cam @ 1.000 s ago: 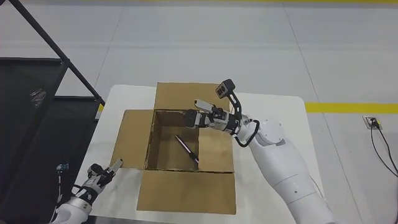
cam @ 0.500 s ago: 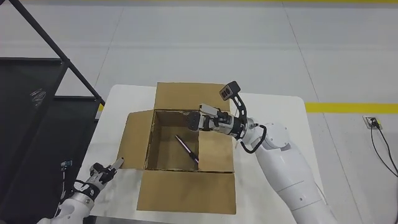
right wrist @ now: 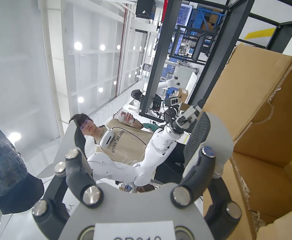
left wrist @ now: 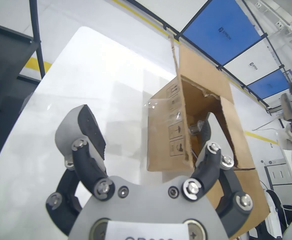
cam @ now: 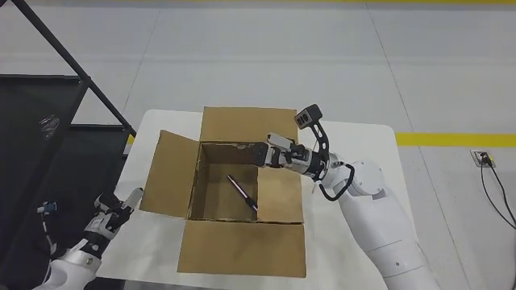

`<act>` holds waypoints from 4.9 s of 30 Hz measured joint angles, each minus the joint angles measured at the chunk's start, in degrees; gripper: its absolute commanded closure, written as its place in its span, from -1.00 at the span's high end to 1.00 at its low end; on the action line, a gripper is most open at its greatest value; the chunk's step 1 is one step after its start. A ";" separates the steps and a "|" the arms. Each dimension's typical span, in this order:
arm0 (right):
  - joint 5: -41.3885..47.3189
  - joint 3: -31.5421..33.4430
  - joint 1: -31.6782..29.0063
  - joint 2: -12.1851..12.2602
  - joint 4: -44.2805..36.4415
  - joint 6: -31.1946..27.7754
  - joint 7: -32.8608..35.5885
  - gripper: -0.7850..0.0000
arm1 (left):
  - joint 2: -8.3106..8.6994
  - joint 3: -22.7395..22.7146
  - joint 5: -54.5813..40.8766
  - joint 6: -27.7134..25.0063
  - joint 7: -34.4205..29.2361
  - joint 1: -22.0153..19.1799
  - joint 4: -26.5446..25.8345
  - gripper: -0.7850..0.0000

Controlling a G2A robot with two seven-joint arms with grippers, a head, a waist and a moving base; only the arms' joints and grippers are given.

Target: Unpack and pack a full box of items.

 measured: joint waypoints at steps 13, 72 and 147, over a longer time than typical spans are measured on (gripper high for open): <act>-12.69 8.96 -13.35 3.42 -17.52 -2.83 -6.11 1.00 | 0.27 2.41 -9.14 -5.35 -11.35 -3.03 -11.03 1.00; -11.45 28.20 -32.72 10.28 -32.90 -9.46 -5.17 1.00 | -5.80 47.11 -27.96 1.26 -30.03 -47.93 26.99 1.00; -44.23 16.95 -23.12 14.77 -38.59 -1.89 -19.77 1.00 | -8.70 19.00 -24.33 1.60 -22.60 -29.60 3.07 1.00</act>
